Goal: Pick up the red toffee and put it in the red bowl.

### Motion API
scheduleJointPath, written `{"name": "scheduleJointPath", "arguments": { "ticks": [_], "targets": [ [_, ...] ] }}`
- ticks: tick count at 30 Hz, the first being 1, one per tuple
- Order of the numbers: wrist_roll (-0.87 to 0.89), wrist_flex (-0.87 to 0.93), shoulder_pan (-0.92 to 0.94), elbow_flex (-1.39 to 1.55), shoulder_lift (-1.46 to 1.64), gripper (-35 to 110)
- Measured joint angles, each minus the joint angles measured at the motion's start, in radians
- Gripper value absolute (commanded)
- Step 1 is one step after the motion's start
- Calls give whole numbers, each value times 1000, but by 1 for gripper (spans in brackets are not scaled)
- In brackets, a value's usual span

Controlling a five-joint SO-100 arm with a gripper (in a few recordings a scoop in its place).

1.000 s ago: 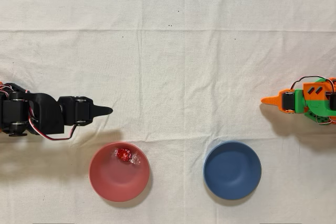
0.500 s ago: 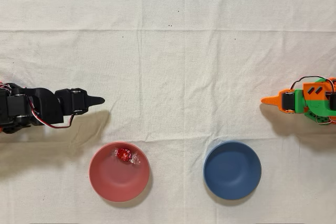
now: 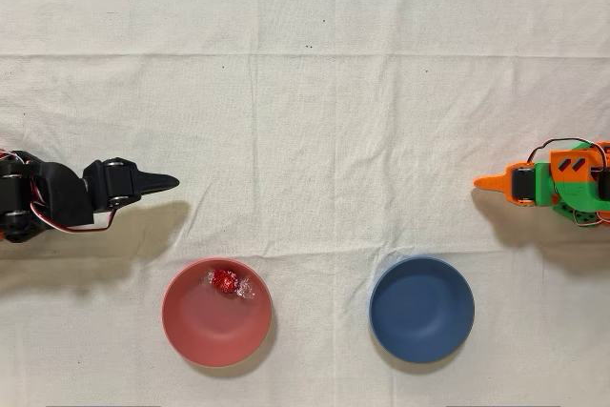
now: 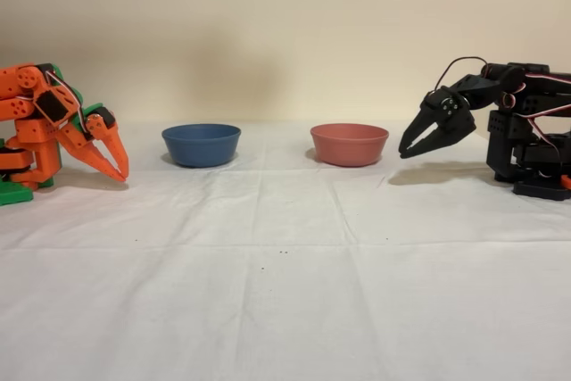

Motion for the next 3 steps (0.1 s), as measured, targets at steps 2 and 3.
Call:
{"name": "scheduleJointPath", "arguments": {
  "ticks": [2,3],
  "targets": [
    [5,23,6,2,18,0],
    [6,28,6,2,31,0]
  ]
}}
